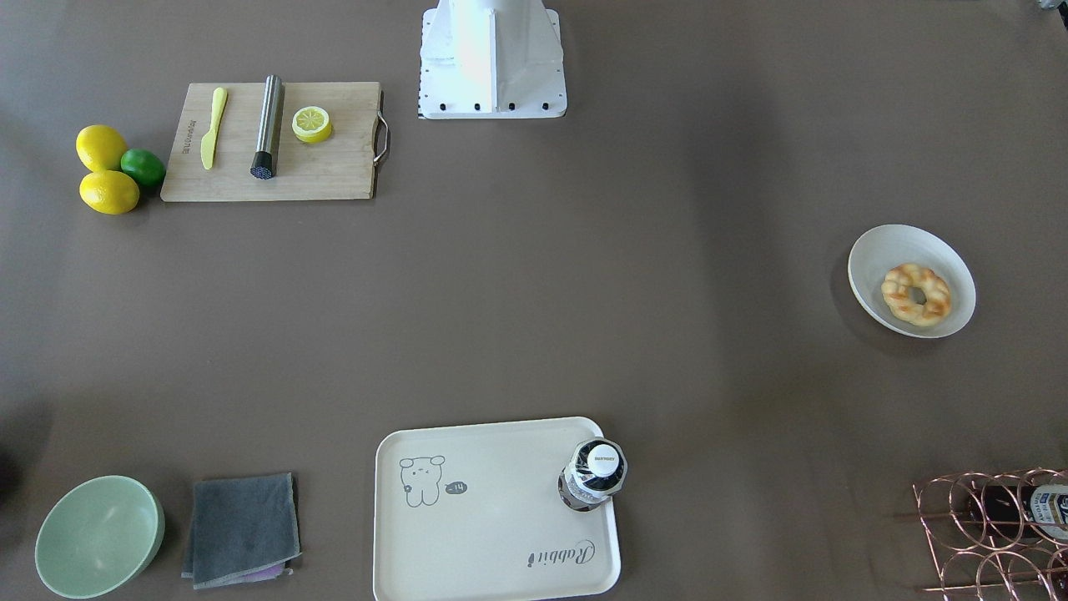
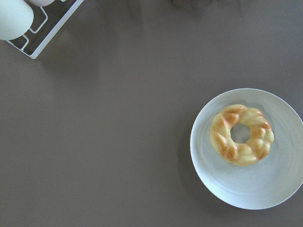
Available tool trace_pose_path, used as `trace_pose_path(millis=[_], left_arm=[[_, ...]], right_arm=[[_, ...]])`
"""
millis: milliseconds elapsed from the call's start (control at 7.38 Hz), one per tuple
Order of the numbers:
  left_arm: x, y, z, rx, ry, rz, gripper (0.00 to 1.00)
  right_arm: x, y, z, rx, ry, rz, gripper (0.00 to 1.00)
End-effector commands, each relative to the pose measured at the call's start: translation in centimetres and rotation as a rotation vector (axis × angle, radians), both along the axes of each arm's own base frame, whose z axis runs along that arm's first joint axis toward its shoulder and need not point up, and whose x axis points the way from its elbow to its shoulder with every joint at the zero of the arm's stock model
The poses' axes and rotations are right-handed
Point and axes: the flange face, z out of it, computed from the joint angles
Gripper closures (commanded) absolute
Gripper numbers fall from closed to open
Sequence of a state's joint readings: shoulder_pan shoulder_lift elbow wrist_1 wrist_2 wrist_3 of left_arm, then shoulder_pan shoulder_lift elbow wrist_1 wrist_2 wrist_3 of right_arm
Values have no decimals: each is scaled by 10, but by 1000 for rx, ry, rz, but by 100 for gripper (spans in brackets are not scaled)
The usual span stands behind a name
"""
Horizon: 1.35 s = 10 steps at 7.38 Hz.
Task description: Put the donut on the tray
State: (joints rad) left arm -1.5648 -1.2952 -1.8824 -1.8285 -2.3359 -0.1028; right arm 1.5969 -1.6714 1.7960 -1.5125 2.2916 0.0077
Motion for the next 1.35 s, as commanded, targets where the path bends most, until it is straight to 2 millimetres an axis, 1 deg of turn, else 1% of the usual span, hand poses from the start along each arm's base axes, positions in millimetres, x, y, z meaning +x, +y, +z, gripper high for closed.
trace_pose_path(millis=[0,406,542,677,813,1219], left_arm=[[0,-1,-2,4,0,0,2],[0,0,-3,10,1,4,2],[1,0,-1,6,0,4,2],[0,0,-3,9,0,2,2],[0,0,-7,14,2,2,2],[2,-1,-6,12,0,6,2]], right_arm=[[0,3,4,-3,-2,0,0],[0,5,6,-9,-2,-1,0],[0,5,6,-7,-3,-2,0],[0,3,2,-1,0,-1,0],[0,5,2,1,-1,-1,0],[1,2,0,6,9,1,0]])
